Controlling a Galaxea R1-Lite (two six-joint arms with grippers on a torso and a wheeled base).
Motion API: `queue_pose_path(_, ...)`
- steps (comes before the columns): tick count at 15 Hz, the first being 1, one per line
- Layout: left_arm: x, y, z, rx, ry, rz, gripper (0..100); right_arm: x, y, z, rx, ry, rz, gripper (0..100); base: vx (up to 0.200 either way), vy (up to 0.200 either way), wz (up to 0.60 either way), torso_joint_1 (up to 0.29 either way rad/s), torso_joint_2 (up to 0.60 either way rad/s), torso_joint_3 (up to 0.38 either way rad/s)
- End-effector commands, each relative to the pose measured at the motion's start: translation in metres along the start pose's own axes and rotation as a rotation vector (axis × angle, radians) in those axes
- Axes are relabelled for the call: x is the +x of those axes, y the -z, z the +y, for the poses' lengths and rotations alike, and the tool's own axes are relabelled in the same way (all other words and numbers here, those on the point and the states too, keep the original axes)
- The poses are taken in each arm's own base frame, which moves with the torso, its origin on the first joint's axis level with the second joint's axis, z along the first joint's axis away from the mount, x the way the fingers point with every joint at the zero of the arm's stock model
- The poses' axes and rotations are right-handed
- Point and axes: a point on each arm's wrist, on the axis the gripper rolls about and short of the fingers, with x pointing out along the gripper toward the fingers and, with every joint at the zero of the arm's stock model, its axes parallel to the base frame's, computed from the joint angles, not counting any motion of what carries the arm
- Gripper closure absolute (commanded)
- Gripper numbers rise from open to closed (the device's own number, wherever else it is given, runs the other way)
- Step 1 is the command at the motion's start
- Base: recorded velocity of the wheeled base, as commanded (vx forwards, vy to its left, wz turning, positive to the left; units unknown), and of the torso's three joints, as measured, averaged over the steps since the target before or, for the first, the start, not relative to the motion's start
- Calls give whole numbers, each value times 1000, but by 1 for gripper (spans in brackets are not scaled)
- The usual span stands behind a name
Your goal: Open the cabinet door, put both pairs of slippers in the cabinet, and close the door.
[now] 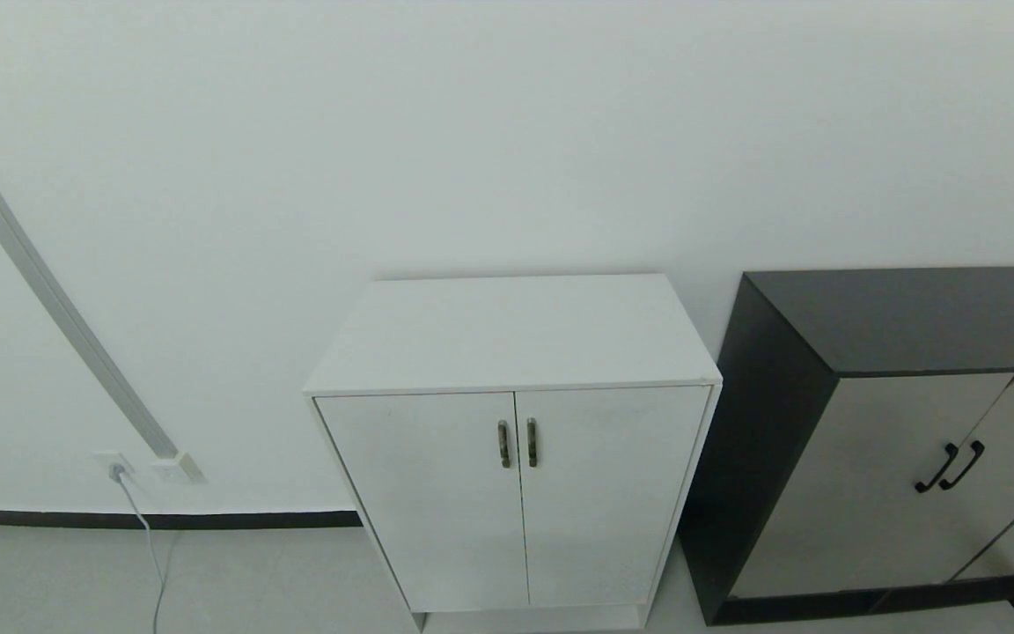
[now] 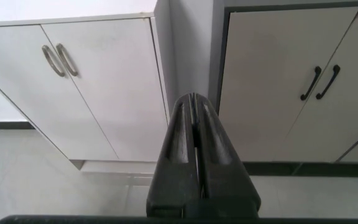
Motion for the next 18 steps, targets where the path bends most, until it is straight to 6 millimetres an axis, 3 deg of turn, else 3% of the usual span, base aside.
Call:
queue_pose_path(1, 0, 0, 0, 0, -1, 0, 100, -1, 0, 0, 2, 29, -13, 100, 0, 0, 0, 0, 0, 0)
queue_pose_path(5, 0, 0, 0, 0, -1, 0, 100, -7, 2, 1, -4, 80, -93, 100, 0, 0, 0, 0, 0, 0)
queue_pose_path(18, 0, 0, 0, 0, -2, 0, 100, -7, 2, 0, 50, 142, -103, 100, 0, 0, 0, 0, 0, 0)
